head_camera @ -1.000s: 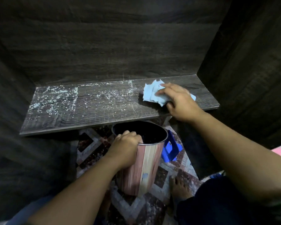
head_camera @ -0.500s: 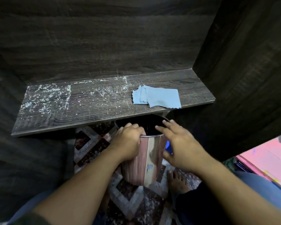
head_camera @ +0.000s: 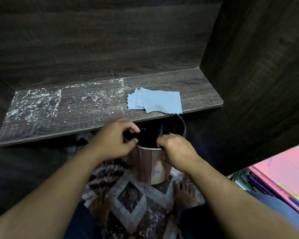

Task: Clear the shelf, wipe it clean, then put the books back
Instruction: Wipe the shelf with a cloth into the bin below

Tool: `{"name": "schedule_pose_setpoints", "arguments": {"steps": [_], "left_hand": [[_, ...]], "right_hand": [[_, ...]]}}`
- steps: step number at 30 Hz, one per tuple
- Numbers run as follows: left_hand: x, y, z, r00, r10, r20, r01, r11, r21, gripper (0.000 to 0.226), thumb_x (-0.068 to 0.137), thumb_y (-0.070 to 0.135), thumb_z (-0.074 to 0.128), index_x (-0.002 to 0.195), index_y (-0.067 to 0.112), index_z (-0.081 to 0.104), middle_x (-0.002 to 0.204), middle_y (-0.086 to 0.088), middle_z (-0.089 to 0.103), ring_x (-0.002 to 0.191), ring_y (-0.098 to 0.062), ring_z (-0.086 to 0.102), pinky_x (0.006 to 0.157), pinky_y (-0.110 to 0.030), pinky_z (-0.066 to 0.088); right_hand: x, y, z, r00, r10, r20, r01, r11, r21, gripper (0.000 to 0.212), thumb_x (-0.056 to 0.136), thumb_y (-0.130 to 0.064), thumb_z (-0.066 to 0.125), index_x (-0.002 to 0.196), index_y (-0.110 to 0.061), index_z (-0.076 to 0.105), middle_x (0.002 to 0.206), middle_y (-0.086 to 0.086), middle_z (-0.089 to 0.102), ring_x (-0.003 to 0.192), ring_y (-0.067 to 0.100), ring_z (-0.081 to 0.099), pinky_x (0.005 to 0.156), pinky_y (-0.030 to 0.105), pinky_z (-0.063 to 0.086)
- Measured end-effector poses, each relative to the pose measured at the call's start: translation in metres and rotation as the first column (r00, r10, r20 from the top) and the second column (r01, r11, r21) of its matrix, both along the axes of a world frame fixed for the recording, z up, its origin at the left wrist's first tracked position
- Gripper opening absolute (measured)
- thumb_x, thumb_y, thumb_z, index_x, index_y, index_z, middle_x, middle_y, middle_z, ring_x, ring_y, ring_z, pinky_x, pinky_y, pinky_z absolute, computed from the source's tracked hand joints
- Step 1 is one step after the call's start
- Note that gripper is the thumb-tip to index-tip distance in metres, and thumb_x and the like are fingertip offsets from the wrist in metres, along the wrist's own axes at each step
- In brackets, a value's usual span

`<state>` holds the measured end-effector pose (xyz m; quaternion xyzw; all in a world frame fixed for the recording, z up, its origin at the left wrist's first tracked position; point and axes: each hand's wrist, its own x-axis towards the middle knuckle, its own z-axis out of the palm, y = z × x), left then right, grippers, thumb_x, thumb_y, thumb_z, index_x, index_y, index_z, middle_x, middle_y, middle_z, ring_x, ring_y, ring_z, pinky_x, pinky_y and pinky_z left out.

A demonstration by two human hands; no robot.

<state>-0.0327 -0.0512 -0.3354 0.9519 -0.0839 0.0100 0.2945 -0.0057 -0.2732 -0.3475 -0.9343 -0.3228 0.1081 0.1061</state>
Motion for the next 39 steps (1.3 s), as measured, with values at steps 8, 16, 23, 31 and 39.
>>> {"name": "schedule_pose_setpoints", "arguments": {"steps": [8, 16, 23, 31, 39], "left_hand": [[0.078, -0.007, 0.023, 0.981, 0.117, 0.158, -0.16, 0.942, 0.294, 0.03, 0.091, 0.03, 0.057, 0.12, 0.021, 0.057, 0.122, -0.003, 0.052, 0.118, -0.025, 0.044, 0.1, -0.04, 0.04], [0.125, -0.039, 0.006, 0.981, -0.193, 0.016, 0.163, 0.868, 0.469, 0.068, 0.091, 0.064, 0.031, 0.151, 0.033, 0.023, 0.154, -0.002, 0.033, 0.142, -0.023, 0.028, 0.115, -0.044, 0.025], [0.144, -0.032, 0.011, 0.984, -0.174, 0.024, 0.132, 0.824, 0.551, 0.059, 0.095, 0.055, 0.042, 0.147, 0.028, 0.033, 0.127, -0.014, 0.049, 0.119, -0.033, 0.046, 0.1, -0.043, 0.036], [0.172, 0.044, 0.037, 0.938, 0.008, 0.347, -0.237, 0.745, 0.623, 0.037, 0.092, 0.027, 0.058, 0.126, 0.017, 0.048, 0.127, -0.022, 0.04, 0.114, -0.04, 0.038, 0.084, -0.053, 0.039], [0.17, 0.058, 0.019, 0.966, 0.128, 0.226, -0.227, 0.84, 0.493, 0.036, 0.09, 0.029, 0.064, 0.123, 0.013, 0.062, 0.122, -0.017, 0.051, 0.109, -0.04, 0.052, 0.091, -0.049, 0.046]], "right_hand": [[0.012, -0.013, 0.001, 0.998, -0.034, -0.052, 0.032, 0.999, -0.023, 0.032, 0.076, -0.002, 0.061, 0.078, -0.025, 0.04, 0.086, -0.002, 0.045, 0.099, 0.026, 0.048, 0.071, 0.027, 0.027], [0.016, -0.011, 0.005, 0.985, -0.068, -0.156, 0.07, 0.997, 0.011, 0.022, 0.079, -0.001, 0.052, 0.084, -0.022, 0.055, 0.106, 0.013, 0.059, 0.104, 0.034, 0.055, 0.069, 0.026, 0.031], [0.014, -0.009, 0.003, 0.99, -0.02, -0.143, 0.021, 1.0, 0.009, 0.021, 0.081, -0.002, 0.054, 0.094, -0.018, 0.06, 0.11, 0.012, 0.061, 0.107, 0.032, 0.057, 0.07, 0.025, 0.032], [0.018, 0.004, -0.002, 0.984, 0.052, -0.168, -0.053, 0.999, 0.002, 0.022, 0.08, -0.004, 0.055, 0.079, -0.022, 0.044, 0.105, 0.012, 0.063, 0.103, 0.032, 0.059, 0.074, 0.029, 0.041], [0.019, 0.004, -0.013, 0.976, -0.03, -0.215, 0.033, 0.999, 0.01, 0.038, 0.075, -0.004, 0.06, 0.059, -0.022, 0.031, 0.081, 0.001, 0.047, 0.091, 0.032, 0.06, 0.067, 0.027, 0.038]]}}
